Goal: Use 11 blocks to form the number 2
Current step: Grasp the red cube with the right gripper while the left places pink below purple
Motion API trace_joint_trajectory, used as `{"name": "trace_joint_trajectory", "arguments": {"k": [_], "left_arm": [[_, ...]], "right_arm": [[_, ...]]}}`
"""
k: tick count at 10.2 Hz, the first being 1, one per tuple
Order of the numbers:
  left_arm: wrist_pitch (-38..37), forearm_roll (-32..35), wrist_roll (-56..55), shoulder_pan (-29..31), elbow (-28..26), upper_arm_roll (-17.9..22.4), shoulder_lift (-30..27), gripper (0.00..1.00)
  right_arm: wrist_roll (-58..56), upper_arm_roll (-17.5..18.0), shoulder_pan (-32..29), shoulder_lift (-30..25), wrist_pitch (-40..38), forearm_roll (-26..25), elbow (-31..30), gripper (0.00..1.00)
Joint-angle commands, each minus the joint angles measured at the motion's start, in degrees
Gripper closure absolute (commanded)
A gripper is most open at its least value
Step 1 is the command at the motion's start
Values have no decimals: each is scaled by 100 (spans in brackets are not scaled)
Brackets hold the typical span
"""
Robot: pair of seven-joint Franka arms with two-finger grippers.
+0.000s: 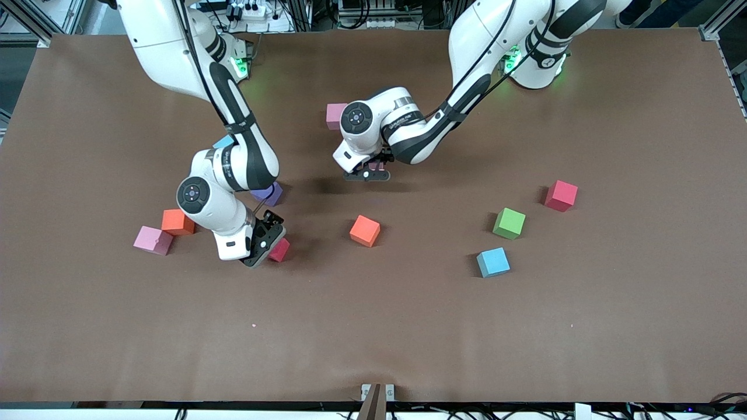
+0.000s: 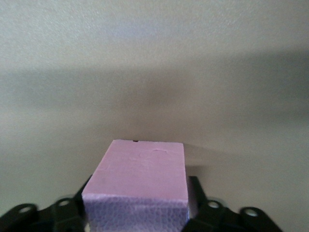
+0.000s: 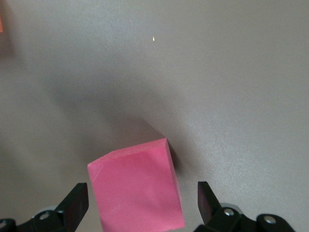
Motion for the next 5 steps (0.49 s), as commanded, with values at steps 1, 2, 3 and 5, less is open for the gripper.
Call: {"name": "trace_joint_trajectory", "arguments": {"k": [1,2,3,5], "left_arm": [[43,-67,-55,-79,106,71,8,0],[43,-67,-151,-27,106,71,-97,0],[35,-58,-326,9,132,71,-159,0],[-53,-67,-564,18,202,71,-518,0]], "right_arm": [[-196,-2,-7,130,92,130,157,0],[-222,-2,-7,139,83,130,183,0],[-344,16,-7,183,92,130,227,2],[-581,33,-68,270,83,156,341,21]]}}
